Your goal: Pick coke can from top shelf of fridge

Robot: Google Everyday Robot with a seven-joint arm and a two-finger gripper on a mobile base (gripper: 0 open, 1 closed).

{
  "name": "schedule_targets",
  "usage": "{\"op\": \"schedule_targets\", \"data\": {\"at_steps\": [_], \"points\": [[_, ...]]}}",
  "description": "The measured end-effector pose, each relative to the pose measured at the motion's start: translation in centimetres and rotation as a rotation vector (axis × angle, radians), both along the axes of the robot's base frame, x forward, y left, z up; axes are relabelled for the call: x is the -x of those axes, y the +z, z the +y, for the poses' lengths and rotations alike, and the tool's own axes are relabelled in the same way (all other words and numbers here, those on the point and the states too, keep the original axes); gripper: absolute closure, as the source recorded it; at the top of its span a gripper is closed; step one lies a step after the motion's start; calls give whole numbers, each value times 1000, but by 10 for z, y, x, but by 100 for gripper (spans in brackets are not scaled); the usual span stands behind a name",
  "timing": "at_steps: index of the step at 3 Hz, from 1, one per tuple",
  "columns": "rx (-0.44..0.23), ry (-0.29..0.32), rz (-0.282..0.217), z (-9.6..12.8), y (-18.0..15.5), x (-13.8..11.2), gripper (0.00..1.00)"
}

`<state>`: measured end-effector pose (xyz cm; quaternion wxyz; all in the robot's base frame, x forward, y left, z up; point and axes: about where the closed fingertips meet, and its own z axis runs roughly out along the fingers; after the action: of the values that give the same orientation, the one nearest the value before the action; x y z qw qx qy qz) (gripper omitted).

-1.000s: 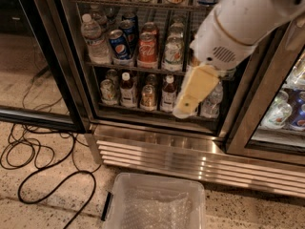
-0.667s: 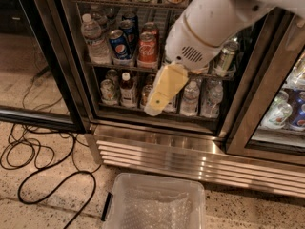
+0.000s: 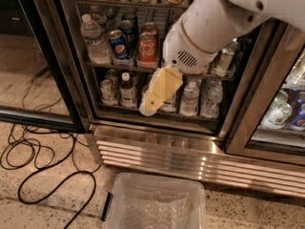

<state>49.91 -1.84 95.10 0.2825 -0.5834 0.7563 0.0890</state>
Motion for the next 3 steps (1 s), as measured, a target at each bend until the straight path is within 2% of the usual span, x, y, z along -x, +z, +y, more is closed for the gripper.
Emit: {"op": "schedule_targets", "data": {"at_steps": [1,2,3], "points": [[-45,-51,-65,40,-8,-21,0],[-104,-125,-104,80,-7,-58,0],[-104,-125,-105,80,-7,-58,0]]}}
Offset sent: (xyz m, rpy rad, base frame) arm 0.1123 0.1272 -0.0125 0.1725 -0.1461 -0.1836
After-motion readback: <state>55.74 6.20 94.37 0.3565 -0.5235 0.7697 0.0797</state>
